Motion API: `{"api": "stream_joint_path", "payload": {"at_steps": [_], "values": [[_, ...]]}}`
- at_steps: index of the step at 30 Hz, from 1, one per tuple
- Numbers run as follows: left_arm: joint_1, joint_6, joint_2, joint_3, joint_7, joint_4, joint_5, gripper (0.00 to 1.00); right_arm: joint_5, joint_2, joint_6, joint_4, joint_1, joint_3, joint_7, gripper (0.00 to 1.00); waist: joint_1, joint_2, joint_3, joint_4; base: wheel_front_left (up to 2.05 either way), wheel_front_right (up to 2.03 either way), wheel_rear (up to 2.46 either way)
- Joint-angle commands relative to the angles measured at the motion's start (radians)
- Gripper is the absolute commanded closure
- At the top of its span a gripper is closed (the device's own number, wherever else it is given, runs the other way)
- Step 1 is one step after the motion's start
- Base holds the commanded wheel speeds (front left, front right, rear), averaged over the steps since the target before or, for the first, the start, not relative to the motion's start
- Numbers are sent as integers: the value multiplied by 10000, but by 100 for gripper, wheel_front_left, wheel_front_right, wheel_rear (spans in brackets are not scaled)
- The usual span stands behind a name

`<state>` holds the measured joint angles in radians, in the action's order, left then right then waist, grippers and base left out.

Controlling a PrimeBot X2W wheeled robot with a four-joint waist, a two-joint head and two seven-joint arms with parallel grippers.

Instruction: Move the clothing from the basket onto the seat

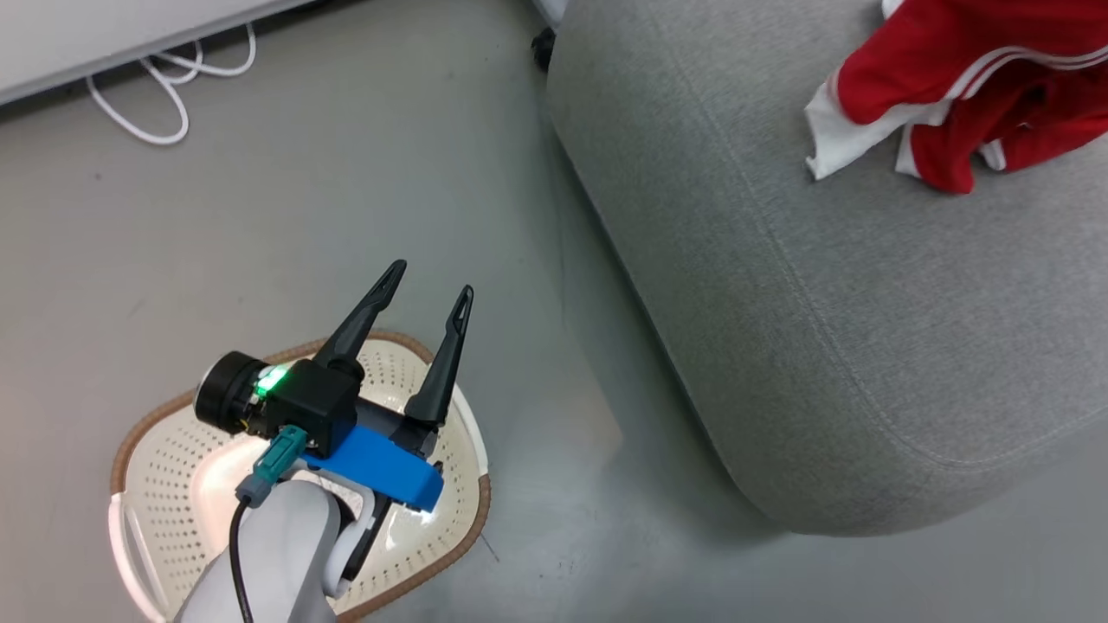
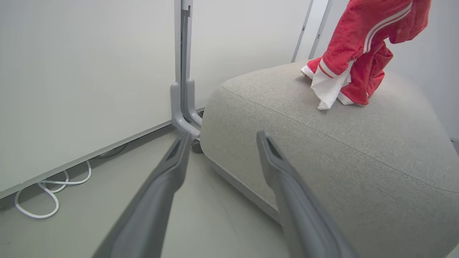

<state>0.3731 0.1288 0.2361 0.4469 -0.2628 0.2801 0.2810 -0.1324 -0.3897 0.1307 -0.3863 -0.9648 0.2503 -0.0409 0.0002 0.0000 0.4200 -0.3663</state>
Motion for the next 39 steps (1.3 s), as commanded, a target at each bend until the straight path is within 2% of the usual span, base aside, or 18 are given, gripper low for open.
{"api": "stream_joint_path", "payload": {"at_steps": [1, 4, 9, 15, 22, 23, 24, 25, 26, 27, 39], "values": [[209, 26, 72, -4, -30, -74, -43, 0, 85, -106, 0, 31, -156, 164, -95, 100, -2, 0, 581, 481, 0, 0, 0], [472, 26, 164, 57, -30, -237, -130, 0, 316, -415, 1, -167, -11, 910, -290, 100, -2, 0, 1079, 781, 0, 0, 0], [872, 26, 278, 65, -30, -534, -220, 0, 605, -429, 0, -1275, 460, 1934, -894, 100, -2, 0, 1802, 1221, 0, 0, 0], [1258, 26, 79, 137, -28, -728, -240, 0, 774, -96, 1, -3082, 715, 2453, -1278, 100, -2, 0, 2275, 1668, 0, 0, 0], [1360, 26, -69, 169, -30, -858, -272, 0, 868, -263, 0, -4670, 335, 2855, -1528, 100, -2, 0, 2468, 1860, 0, 0, 0], [1383, 26, -79, 155, -28, -863, -269, 0, 898, -297, 0, -4801, 270, 2855, -1591, 94, -2, 0, 2474, 1872, 0, 0, 0], [1400, 26, -88, 139, -30, -866, -266, 0, 947, -326, 1, -4895, 208, 2822, -1663, 77, -2, 0, 2477, 1878, 0, 0, 0], [1402, 26, -101, 110, -30, -874, -263, 0, 979, -350, 0, -4985, 157, 2779, -1738, 50, -2, 0, 2476, 1875, 0, 0, 0], [1389, 26, -104, 91, -30, -875, -260, 0, 1002, -369, 0, -5081, 90, 2748, -1788, 9, -2, 0, 2463, 1872, 0, 0, 0], [1373, 26, -106, 78, -30, -871, -256, 0, 1028, -397, 0, -5164, 38, 2710, -1845, 0, -2, 0, 2445, 1869, 0, 0, 0], [1288, 26, -215, 19, -30, -780, -242, 0, 983, -606, 0, -5928, -236, 2376, -2155, 0, -2, 0, 2256, 1902, 0, 0, 0]]}}
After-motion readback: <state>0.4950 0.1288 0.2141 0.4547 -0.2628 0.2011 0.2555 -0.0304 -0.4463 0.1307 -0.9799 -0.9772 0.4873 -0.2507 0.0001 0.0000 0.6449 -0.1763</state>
